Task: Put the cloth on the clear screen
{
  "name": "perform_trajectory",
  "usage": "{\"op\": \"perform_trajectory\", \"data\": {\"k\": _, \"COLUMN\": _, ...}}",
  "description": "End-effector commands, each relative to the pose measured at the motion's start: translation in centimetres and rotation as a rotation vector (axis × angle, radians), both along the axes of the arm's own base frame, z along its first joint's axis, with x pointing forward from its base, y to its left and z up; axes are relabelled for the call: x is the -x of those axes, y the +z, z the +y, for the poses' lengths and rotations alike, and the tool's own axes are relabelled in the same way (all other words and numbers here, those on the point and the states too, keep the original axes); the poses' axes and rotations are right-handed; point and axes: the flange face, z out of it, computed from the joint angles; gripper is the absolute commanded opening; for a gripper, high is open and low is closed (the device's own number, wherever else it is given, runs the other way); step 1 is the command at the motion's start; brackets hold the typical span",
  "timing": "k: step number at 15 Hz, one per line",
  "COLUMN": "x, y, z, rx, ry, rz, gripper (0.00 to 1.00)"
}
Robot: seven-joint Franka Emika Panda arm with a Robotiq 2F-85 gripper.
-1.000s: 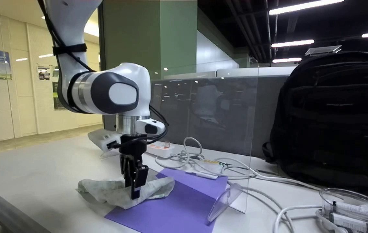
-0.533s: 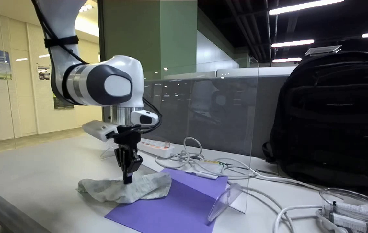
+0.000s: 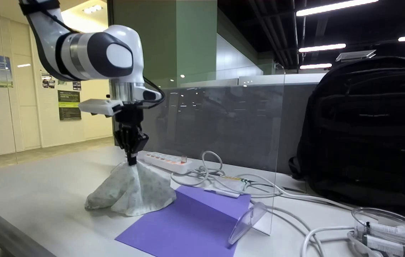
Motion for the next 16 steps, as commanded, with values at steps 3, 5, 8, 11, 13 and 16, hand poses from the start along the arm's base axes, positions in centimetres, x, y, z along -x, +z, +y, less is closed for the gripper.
{"op": "perform_trajectory", "data": {"k": 3, "x": 0.4, "y": 9.4, "z": 3.5, "rx": -0.020, "ry": 0.158, "rz": 0.009, "gripper": 0.00}}
{"op": "perform_trajectory", "data": {"k": 5, "x": 0.3, "y": 13.2, "z": 4.4, "rx": -0.019, "ry": 0.209, "rz": 0.000, "gripper": 0.00}}
{"op": "perform_trajectory", "data": {"k": 8, "x": 0.3, "y": 17.6, "z": 4.6, "rx": -0.017, "ry": 0.259, "rz": -0.011, "gripper": 0.00}}
{"op": "perform_trajectory", "data": {"k": 11, "x": 0.5, "y": 17.3, "z": 4.7, "rx": -0.007, "ry": 0.251, "rz": -0.022, "gripper": 0.01}}
{"op": "perform_trajectory", "data": {"k": 13, "x": 0.5, "y": 17.4, "z": 4.7, "rx": -0.007, "ry": 0.256, "rz": -0.022, "gripper": 0.01}}
{"op": "perform_trajectory", "data": {"k": 16, "x": 0.3, "y": 17.9, "z": 5.2, "rx": 0.014, "ry": 0.279, "rz": -0.072, "gripper": 0.00}}
